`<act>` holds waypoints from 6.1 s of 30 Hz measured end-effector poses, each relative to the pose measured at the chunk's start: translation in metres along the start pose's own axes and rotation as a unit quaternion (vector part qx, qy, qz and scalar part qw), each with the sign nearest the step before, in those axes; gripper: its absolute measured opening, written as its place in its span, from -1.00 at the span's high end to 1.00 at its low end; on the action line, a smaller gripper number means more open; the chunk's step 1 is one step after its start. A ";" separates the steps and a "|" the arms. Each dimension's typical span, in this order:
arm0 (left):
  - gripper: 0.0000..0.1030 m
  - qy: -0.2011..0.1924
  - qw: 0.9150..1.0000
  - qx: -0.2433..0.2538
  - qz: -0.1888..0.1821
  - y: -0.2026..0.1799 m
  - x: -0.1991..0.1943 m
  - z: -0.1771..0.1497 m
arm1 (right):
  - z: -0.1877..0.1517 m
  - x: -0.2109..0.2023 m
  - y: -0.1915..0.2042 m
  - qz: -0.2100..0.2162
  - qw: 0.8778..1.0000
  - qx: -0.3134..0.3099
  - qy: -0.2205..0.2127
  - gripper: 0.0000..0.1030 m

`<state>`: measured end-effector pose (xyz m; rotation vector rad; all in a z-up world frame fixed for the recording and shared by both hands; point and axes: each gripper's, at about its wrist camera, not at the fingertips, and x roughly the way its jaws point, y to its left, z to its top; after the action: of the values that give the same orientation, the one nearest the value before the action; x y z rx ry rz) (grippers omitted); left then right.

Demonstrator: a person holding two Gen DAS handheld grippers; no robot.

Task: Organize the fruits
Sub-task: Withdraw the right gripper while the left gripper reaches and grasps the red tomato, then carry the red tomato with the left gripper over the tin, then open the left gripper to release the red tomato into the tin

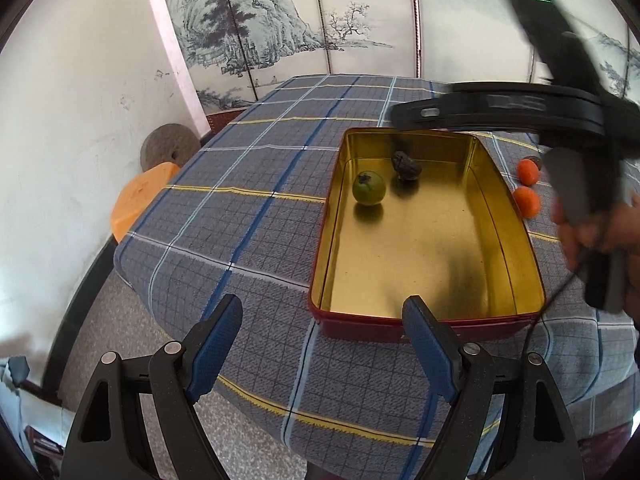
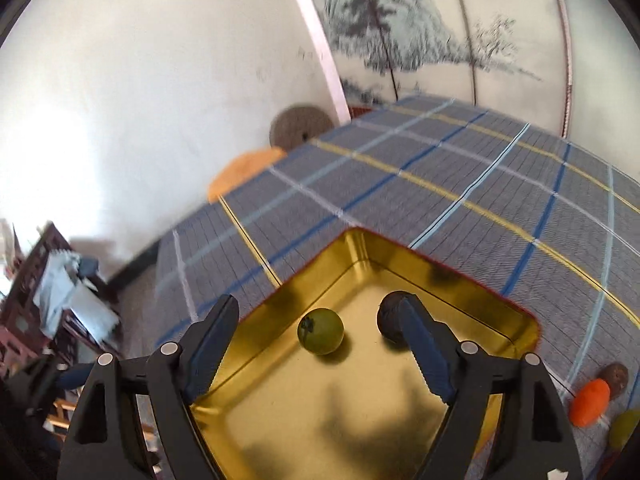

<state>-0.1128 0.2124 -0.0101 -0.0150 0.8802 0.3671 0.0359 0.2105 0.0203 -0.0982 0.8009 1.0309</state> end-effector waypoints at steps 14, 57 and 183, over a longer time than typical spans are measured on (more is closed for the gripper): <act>-0.60 -0.012 0.998 0.062 -0.022 -0.057 -0.016 0.007 | -0.133 -0.194 -0.055 -0.131 0.988 0.007 -0.081 -0.74; 0.39 0.044 0.954 0.183 -0.233 -0.334 0.066 0.045 | -0.238 -0.287 -0.234 -0.275 0.940 0.188 -0.069 -0.94; -0.22 -0.037 0.998 -0.004 -0.044 -0.020 0.049 0.061 | -0.095 -0.062 -0.093 -0.112 0.990 -0.067 0.060 -0.84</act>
<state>-0.0329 0.2188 -0.0109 -0.0477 0.8020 0.2874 0.0416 0.0746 -0.0347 -0.3597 0.8089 0.8695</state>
